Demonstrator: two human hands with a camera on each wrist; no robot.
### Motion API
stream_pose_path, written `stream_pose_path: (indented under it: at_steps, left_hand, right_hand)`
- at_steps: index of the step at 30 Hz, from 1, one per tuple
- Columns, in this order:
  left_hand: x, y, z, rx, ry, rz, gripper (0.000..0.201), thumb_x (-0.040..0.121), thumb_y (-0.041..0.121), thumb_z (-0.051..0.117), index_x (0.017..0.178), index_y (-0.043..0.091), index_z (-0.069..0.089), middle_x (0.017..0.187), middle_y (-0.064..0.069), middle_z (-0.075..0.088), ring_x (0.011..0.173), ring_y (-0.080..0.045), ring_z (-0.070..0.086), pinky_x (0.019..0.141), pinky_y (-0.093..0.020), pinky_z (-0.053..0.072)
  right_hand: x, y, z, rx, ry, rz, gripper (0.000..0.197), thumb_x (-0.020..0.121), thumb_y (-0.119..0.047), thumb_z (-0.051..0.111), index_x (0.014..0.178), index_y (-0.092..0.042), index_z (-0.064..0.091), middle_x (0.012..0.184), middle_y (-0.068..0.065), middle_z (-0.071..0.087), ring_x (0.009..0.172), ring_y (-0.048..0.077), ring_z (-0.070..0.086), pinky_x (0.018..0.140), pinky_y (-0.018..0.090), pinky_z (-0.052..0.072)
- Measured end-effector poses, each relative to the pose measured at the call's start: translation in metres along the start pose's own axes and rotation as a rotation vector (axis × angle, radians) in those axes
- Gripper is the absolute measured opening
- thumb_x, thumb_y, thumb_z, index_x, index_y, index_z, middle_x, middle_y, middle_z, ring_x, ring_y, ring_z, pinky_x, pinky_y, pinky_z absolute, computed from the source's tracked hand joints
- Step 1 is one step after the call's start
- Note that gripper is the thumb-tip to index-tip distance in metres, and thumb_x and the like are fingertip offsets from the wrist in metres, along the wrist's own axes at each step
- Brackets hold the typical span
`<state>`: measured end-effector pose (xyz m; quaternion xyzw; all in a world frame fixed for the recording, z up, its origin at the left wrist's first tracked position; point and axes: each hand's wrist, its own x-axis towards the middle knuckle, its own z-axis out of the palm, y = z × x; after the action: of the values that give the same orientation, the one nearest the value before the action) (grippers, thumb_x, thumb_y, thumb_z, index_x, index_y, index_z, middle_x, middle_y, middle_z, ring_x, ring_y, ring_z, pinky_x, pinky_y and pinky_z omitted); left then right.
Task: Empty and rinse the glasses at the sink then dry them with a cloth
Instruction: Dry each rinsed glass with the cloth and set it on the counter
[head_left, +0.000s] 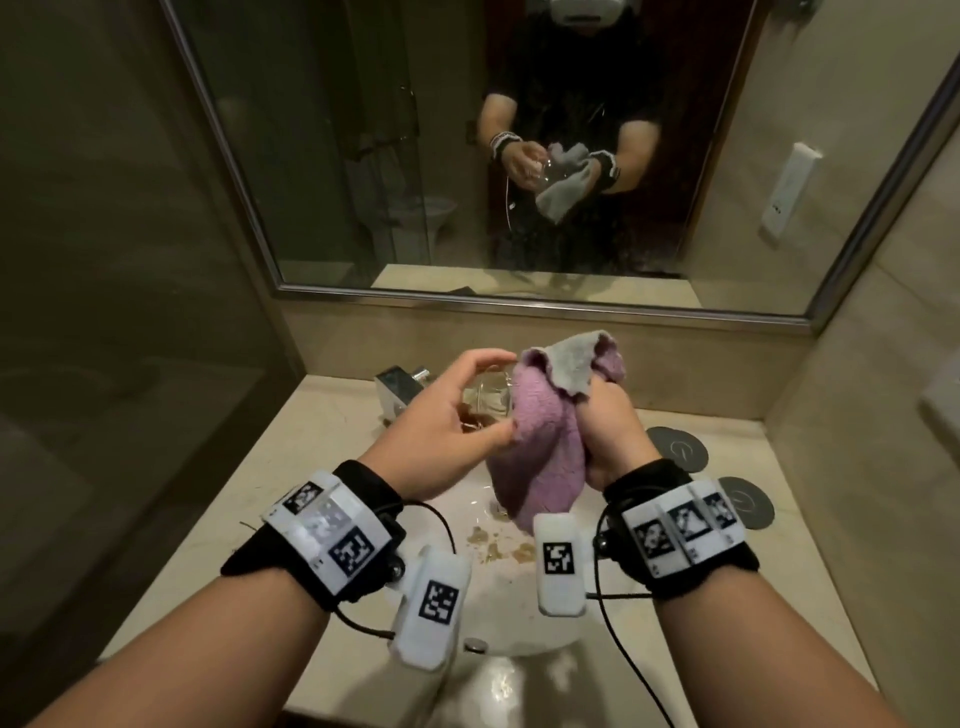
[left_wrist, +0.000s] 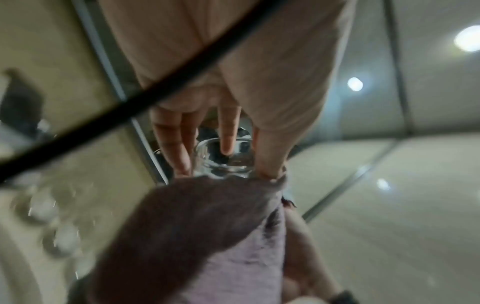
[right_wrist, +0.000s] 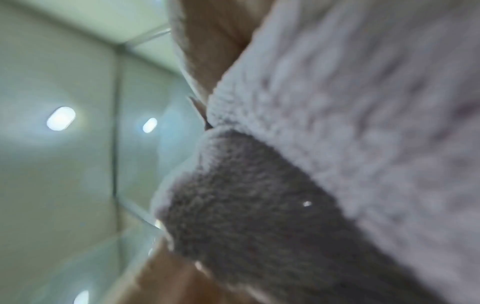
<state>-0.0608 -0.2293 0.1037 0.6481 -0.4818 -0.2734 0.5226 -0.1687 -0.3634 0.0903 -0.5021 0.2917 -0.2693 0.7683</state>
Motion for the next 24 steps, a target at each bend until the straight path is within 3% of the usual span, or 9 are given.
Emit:
stream_pose_path:
  at_steps: [3, 5, 7, 10, 12, 15, 17, 21, 24]
  left_hand:
    - [0.001, -0.002, 0.002, -0.134, 0.019, -0.056, 0.059, 0.08, 0.045, 0.073, 0.132, 0.038, 0.044, 0.127, 0.009, 0.053, 0.08, -0.017, 0.069, 0.072, -0.032, 0.059]
    - [0.005, 0.001, 0.004, -0.354, 0.101, -0.217, 0.069, 0.071, 0.059, 0.065, 0.128, 0.026, 0.047, 0.112, -0.001, 0.058, 0.061, -0.012, 0.064, 0.058, -0.028, 0.055]
    - [0.007, -0.003, 0.001, -0.322, 0.133, -0.238, 0.059, 0.072, 0.053, 0.064, 0.121, 0.023, 0.052, 0.111, -0.004, 0.059, 0.062, -0.011, 0.063, 0.055, -0.027, 0.053]
    - [0.001, -0.006, -0.011, -0.039, 0.043, -0.019, 0.051, 0.081, 0.032, 0.075, 0.125, 0.038, 0.05, 0.13, 0.008, 0.055, 0.094, -0.011, 0.067, 0.077, -0.028, 0.058]
    - [0.001, -0.01, -0.018, 0.022, 0.008, 0.008, 0.054, 0.082, 0.03, 0.074, 0.127, 0.042, 0.047, 0.129, 0.016, 0.053, 0.097, -0.007, 0.065, 0.079, -0.025, 0.057]
    - [0.005, -0.009, -0.024, -0.252, 0.037, -0.21, 0.058, 0.07, 0.065, 0.064, 0.118, 0.034, 0.053, 0.115, 0.004, 0.059, 0.071, -0.011, 0.061, 0.059, -0.026, 0.051]
    - [0.008, -0.012, -0.029, -0.306, 0.049, -0.279, 0.054, 0.068, 0.065, 0.063, 0.111, 0.034, 0.058, 0.107, -0.002, 0.06, 0.07, -0.021, 0.055, 0.06, -0.031, 0.048]
    - [0.005, -0.016, -0.044, 0.049, -0.061, -0.003, 0.052, 0.083, 0.039, 0.074, 0.126, 0.049, 0.048, 0.131, 0.016, 0.053, 0.086, -0.014, 0.066, 0.079, -0.031, 0.058]
    - [0.007, -0.02, -0.047, -0.072, -0.068, -0.027, 0.063, 0.077, 0.058, 0.068, 0.134, 0.04, 0.045, 0.128, 0.014, 0.053, 0.081, -0.008, 0.068, 0.075, -0.03, 0.059]
  right_hand:
    - [-0.001, -0.001, -0.002, -0.189, 0.069, -0.183, 0.018, 0.098, -0.005, 0.049, 0.092, -0.01, 0.065, 0.081, -0.002, 0.066, 0.079, 0.012, 0.062, 0.07, 0.017, 0.049]
    - [-0.003, 0.003, 0.002, -0.171, 0.159, -0.334, 0.019, 0.092, -0.001, 0.053, 0.088, -0.015, 0.065, 0.09, -0.001, 0.068, 0.089, 0.016, 0.064, 0.079, 0.021, 0.051]
    - [-0.001, 0.008, 0.008, -0.188, 0.157, -0.367, 0.017, 0.087, -0.005, 0.056, 0.084, -0.018, 0.067, 0.091, 0.002, 0.07, 0.091, 0.019, 0.066, 0.087, 0.032, 0.052]
    - [-0.001, 0.001, 0.013, -0.106, 0.063, -0.05, 0.015, 0.096, -0.012, 0.053, 0.088, -0.011, 0.066, 0.084, 0.01, 0.068, 0.081, 0.024, 0.064, 0.078, 0.039, 0.052]
    - [-0.003, -0.001, 0.016, -0.063, 0.013, 0.001, 0.018, 0.096, -0.013, 0.052, 0.085, -0.009, 0.065, 0.08, 0.011, 0.066, 0.075, 0.023, 0.063, 0.07, 0.036, 0.05]
    - [-0.009, 0.003, 0.026, -0.193, 0.097, -0.337, 0.021, 0.092, -0.003, 0.053, 0.081, -0.017, 0.064, 0.085, 0.0, 0.067, 0.081, 0.012, 0.065, 0.077, 0.029, 0.051]
    - [-0.013, 0.005, 0.034, -0.203, 0.113, -0.421, 0.017, 0.083, -0.003, 0.057, 0.083, -0.019, 0.064, 0.086, -0.005, 0.068, 0.08, -0.001, 0.066, 0.077, 0.017, 0.051]
    - [-0.002, 0.008, 0.036, -0.049, 0.07, -0.047, 0.021, 0.083, -0.017, 0.059, 0.093, -0.001, 0.066, 0.096, 0.026, 0.067, 0.084, 0.029, 0.064, 0.08, 0.043, 0.053]
    - [-0.001, 0.011, 0.036, -0.138, 0.104, -0.13, 0.016, 0.094, -0.006, 0.051, 0.095, -0.003, 0.066, 0.093, 0.016, 0.069, 0.089, 0.028, 0.066, 0.084, 0.042, 0.056]
